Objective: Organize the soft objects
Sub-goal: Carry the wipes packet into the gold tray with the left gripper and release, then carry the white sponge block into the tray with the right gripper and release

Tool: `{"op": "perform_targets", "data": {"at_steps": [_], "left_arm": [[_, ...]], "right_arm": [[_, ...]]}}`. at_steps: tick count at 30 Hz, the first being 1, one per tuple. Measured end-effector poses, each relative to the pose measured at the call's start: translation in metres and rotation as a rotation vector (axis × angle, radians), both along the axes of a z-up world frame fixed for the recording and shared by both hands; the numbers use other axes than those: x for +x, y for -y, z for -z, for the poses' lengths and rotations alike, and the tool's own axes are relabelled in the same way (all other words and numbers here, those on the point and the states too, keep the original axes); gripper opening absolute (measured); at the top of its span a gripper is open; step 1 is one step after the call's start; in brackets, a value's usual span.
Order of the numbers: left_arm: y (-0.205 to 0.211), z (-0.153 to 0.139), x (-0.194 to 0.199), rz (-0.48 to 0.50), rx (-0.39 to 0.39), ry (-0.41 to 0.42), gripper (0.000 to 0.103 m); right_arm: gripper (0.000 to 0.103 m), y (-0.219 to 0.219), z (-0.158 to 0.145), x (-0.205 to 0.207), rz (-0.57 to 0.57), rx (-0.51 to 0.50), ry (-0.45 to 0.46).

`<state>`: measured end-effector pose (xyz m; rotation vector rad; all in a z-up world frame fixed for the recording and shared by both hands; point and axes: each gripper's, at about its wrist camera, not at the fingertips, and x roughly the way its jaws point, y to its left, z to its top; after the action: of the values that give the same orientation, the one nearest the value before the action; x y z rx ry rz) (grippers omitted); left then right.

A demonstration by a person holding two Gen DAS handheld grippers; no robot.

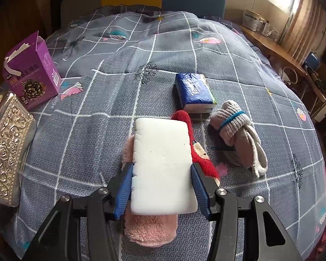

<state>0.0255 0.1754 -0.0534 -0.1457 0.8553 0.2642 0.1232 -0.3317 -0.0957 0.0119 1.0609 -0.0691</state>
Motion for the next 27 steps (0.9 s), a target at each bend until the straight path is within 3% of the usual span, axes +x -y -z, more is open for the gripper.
{"op": "perform_targets", "data": {"at_steps": [4,12,19,27], "left_arm": [[0.015,-0.012,-0.004,0.057,0.056,0.036,0.069],[0.034,-0.020,-0.009,0.132,0.071,0.060,0.069],[0.037,-0.018,-0.011,0.152,0.059,0.061,0.069],[0.037,-0.015,-0.014,0.163,0.043,0.060,0.069]], "right_arm": [[0.053,0.001,-0.001,0.001,0.006,0.008,0.003],[0.053,0.001,-0.014,0.007,0.044,0.053,0.017],[0.053,-0.022,-0.047,0.033,0.013,0.077,0.055],[0.053,-0.078,-0.096,0.070,-0.095,0.106,0.115]]}}
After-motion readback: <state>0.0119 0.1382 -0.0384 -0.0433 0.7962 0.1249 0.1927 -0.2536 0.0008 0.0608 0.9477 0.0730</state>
